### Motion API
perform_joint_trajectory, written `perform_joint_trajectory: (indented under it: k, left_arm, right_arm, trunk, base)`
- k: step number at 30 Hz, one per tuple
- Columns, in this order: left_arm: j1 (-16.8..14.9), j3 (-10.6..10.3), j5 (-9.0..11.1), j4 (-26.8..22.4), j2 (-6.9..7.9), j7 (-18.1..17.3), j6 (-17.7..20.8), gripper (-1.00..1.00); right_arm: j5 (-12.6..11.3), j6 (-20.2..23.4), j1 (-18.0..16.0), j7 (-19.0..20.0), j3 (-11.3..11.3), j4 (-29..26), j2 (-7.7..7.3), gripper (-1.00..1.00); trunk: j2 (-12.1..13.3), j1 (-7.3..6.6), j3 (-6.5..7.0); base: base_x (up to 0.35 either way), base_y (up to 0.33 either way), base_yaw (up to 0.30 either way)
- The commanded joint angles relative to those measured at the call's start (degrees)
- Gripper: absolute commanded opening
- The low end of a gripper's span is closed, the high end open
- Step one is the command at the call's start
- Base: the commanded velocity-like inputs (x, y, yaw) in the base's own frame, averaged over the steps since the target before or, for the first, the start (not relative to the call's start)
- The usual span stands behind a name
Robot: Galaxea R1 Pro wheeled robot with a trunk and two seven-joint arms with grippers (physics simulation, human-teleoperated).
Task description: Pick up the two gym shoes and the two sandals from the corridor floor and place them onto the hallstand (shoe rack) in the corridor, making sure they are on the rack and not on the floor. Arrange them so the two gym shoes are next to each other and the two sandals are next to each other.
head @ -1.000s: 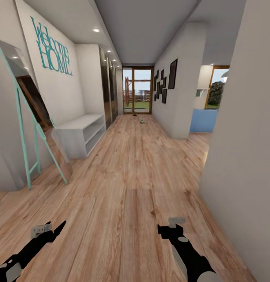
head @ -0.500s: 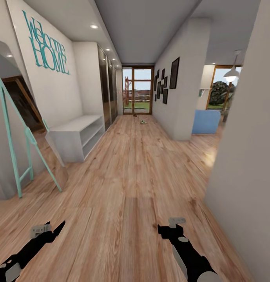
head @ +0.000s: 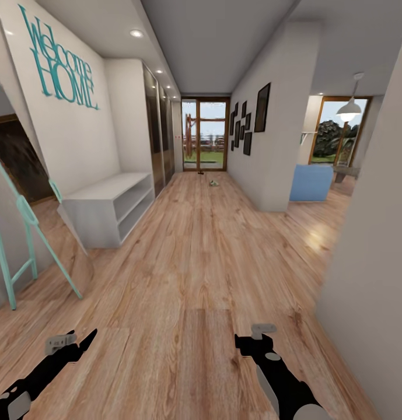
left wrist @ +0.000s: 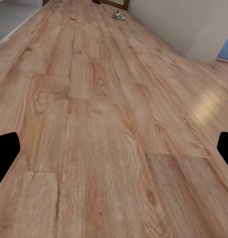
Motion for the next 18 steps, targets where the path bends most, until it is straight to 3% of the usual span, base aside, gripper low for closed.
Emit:
perform_joint_trajectory:
  k: [1, 18]
  left_arm:
    - [-0.04, -0.48, 0.5, 0.06, 0.01, -0.17, -0.21, 1.0]
    - [-0.04, -0.48, 0.52, 0.06, -0.08, -0.07, -0.21, 1.0]
  right_arm:
    - [0.42, 0.38, -0.01, -0.12, -0.13, -0.12, 0.04, 1.0]
    - [0.43, 0.38, -0.01, -0.12, -0.16, -0.11, 0.04, 1.0]
  trunk:
    - [-0.02, 0.02, -0.06]
    - [-0.02, 0.02, -0.06]
  base:
    - [0.347, 0.0, 0.0]
    - [0.347, 0.0, 0.0]
